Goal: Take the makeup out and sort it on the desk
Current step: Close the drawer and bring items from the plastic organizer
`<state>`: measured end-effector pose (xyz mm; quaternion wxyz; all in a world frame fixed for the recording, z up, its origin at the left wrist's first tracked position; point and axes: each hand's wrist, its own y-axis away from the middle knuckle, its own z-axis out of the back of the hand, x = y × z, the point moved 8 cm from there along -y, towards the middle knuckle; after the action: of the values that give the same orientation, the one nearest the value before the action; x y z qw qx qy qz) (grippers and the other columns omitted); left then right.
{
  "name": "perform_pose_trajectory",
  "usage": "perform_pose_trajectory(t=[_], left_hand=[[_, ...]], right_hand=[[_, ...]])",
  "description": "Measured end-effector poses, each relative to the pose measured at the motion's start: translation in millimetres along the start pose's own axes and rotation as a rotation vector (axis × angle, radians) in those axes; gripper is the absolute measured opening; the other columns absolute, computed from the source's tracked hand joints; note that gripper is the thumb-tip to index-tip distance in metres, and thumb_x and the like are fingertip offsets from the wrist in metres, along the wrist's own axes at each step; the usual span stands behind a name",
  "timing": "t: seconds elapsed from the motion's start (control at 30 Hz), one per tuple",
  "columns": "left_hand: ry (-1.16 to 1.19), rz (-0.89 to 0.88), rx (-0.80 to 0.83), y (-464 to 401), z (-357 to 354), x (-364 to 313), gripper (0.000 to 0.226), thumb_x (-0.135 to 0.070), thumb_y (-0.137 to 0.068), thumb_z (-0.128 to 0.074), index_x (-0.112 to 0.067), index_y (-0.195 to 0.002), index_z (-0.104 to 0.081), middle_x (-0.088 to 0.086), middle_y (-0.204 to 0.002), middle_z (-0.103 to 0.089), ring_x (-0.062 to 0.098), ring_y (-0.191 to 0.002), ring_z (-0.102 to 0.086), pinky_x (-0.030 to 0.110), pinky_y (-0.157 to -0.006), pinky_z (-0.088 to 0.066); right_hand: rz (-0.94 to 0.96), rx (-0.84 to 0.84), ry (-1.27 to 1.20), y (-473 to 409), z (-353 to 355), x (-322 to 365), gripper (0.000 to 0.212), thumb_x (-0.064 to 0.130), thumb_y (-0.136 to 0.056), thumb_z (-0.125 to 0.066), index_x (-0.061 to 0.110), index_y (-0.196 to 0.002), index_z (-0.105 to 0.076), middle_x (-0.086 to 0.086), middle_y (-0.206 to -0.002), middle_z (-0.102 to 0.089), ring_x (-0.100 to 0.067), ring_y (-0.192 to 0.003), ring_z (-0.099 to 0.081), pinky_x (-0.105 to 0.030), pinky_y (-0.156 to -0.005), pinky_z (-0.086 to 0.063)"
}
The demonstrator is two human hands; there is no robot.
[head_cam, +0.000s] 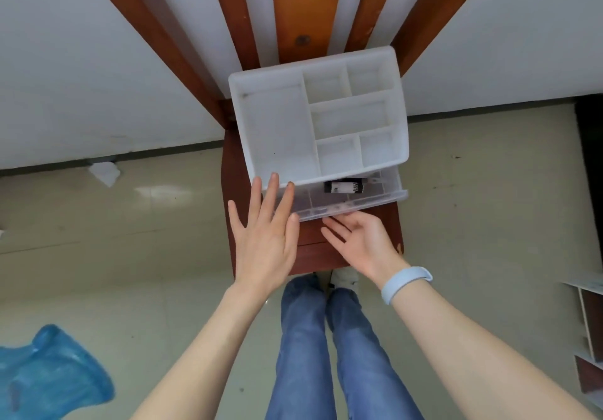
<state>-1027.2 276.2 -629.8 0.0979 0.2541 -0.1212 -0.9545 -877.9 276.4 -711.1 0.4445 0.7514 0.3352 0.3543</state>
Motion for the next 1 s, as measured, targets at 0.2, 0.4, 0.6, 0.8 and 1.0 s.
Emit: perform_pose_trajectory(t=[0.2, 0.4, 0.6, 0.8, 1.0], left_hand=[[0.083, -0.031, -0.073, 8.8, 3.7, 1.8, 0.048, -0.017, -0.088, -0.045, -0.01, -0.135, -0.044, 0.007, -0.152, -0.021, 0.018, -0.141, -0.004, 0.052, -0.111, -0.012], [0.03, 0.0, -0.102, 17.3, -0.6, 0.6, 0.053, 0.002, -0.08, -0.053, -0.006, -0.132, -0.047, 0.013, -0.151, -0.023, 0.021, -0.14, -0.007, 0.053, -0.109, -0.02], [-0.001, 0.004, -0.159, 23.1, -1.5, -8.2, 0.051, 0.007, -0.075, -0.056, -0.002, -0.125, -0.053, 0.02, -0.144, -0.035, 0.034, -0.137, -0.025, 0.052, -0.105, -0.029], [0.004, 0.036, -0.147, 32.1, -11.4, -8.8, 0.048, 0.009, -0.07, -0.061, 0.0, -0.118, -0.057, 0.023, -0.131, -0.047, 0.039, -0.123, -0.043, 0.049, -0.093, -0.04], [0.229, 0.304, -0.098, 33.8, -24.2, 21.3, 0.06, -0.007, -0.085, -0.054, -0.006, -0.14, -0.03, 0.013, -0.143, -0.034, 0.029, -0.126, -0.041, 0.04, -0.1, -0.039]], right_hand=[[-0.026, 0.064, 0.052, 14.7, 25.7, -16.6, 0.011, 0.02, -0.085, -0.057, 0.011, -0.092, -0.057, -0.008, -0.102, -0.062, -0.026, -0.108, -0.057, -0.04, -0.086, -0.049], [-0.021, -0.073, 0.124, 13.7, 48.8, -15.3, 0.01, 0.018, -0.092, -0.052, 0.01, -0.096, -0.056, -0.012, -0.097, -0.063, -0.025, -0.095, -0.062, -0.035, -0.08, -0.052], [-0.072, -0.088, 0.133, 15.3, 55.9, -27.4, 0.008, 0.013, -0.092, -0.05, 0.007, -0.096, -0.054, -0.015, -0.103, -0.06, -0.026, -0.093, -0.062, -0.036, -0.08, -0.052], [-0.107, -0.124, 0.318, 14.7, 53.7, -19.4, 0.021, 0.023, -0.093, -0.05, 0.011, -0.11, -0.053, -0.015, -0.114, -0.06, -0.024, -0.097, -0.062, -0.037, -0.084, -0.05], [0.051, -0.133, 1.246, 44.1, 50.0, 14.8, 0.031, 0.037, -0.093, -0.046, 0.016, -0.08, -0.065, 0.003, -0.067, -0.07, -0.012, -0.067, -0.065, -0.024, -0.067, -0.051]])
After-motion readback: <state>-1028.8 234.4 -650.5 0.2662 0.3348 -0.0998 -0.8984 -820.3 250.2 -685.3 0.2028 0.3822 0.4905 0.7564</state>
